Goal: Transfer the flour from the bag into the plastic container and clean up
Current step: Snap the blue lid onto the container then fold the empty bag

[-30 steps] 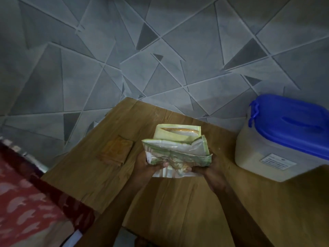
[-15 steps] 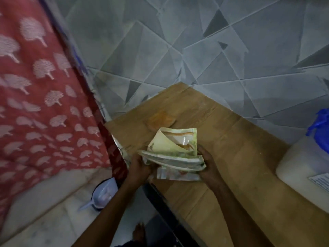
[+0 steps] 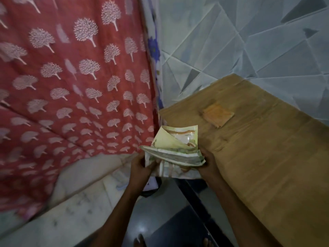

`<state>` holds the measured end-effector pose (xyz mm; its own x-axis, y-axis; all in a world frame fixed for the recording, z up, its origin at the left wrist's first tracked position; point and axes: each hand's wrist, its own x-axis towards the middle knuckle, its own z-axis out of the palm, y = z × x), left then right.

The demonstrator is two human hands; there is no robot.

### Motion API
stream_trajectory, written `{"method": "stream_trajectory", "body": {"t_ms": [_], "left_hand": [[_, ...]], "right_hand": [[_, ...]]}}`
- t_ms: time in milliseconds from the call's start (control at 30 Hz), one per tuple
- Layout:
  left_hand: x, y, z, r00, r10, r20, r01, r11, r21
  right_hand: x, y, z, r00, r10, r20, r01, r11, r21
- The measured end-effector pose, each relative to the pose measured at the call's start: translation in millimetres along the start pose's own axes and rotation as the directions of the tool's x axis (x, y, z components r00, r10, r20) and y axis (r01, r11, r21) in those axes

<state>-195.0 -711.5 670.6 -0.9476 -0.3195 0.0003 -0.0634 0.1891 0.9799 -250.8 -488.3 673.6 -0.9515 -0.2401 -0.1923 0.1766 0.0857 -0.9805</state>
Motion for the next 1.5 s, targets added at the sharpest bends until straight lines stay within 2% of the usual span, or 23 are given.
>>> {"method": "stream_trajectory", "body": {"t_ms": [100,233,300,400,600,700,833,1033,1133,1233,1333,1500], "left_hand": [[15.1,-39.5,-50.7,0.996,-0.091,0.007,0.091,0.996,0.002],[43.1,-98.4,-96.8,0.982,-0.186,0.023,0.183,0.980,0.084],[57.7,-137.7,-113.7,0.970,-0.240,0.028,0.236,0.966,0.107],[75.7,-196.7,-130.4,0.954,-0.299,0.022,0.293,0.945,0.148],[108.4,-346.3,-137.4,0.891,-0.454,0.012,0.425,0.844,0.328],[121.4,-426.7,-133.3,0.859,-0.510,0.037,0.443,0.780,0.443],[139.0,-531.2,-125.1,0.856,-0.515,0.056,0.378,0.695,0.612],[147.1,-670.8,-118.1,0.812,-0.582,0.042,0.225,0.378,0.898],[144.0,-719.7,-117.2,0.821,-0.567,0.068,0.117,0.284,0.952],[145.1,-748.8,-117.0,0.851,-0.512,0.115,0.036,0.275,0.961],[147.8,-753.3,-121.8,0.857,-0.495,0.147,0.056,0.373,0.926],[139.6,-728.8,-148.2,0.835,-0.513,0.197,0.019,0.386,0.922]], "right_hand": [[13.2,18.6,53.1,0.996,0.017,-0.091,-0.008,0.995,0.098],[31.5,58.6,110.4,0.982,0.018,-0.186,-0.023,0.999,-0.024],[45.5,86.3,129.7,0.971,0.105,-0.216,-0.109,0.994,-0.004],[66.7,127.7,153.3,0.937,0.243,-0.250,-0.245,0.969,0.023],[108.7,238.8,182.3,0.928,0.234,-0.291,-0.274,0.956,-0.107],[134.9,305.7,186.8,0.890,0.328,-0.316,-0.379,0.918,-0.116],[169.0,396.6,189.6,0.891,0.367,-0.268,-0.428,0.875,-0.225],[206.3,521.8,224.2,0.892,0.221,-0.395,-0.345,0.897,-0.277],[212.0,559.5,229.0,0.867,0.272,-0.418,-0.376,0.907,-0.191],[207.1,580.7,228.5,0.856,0.350,-0.380,-0.431,0.889,-0.152],[206.2,582.7,230.9,0.809,0.337,-0.481,-0.406,0.913,-0.042],[197.2,553.2,230.1,0.798,0.300,-0.523,-0.393,0.916,-0.076]]}}
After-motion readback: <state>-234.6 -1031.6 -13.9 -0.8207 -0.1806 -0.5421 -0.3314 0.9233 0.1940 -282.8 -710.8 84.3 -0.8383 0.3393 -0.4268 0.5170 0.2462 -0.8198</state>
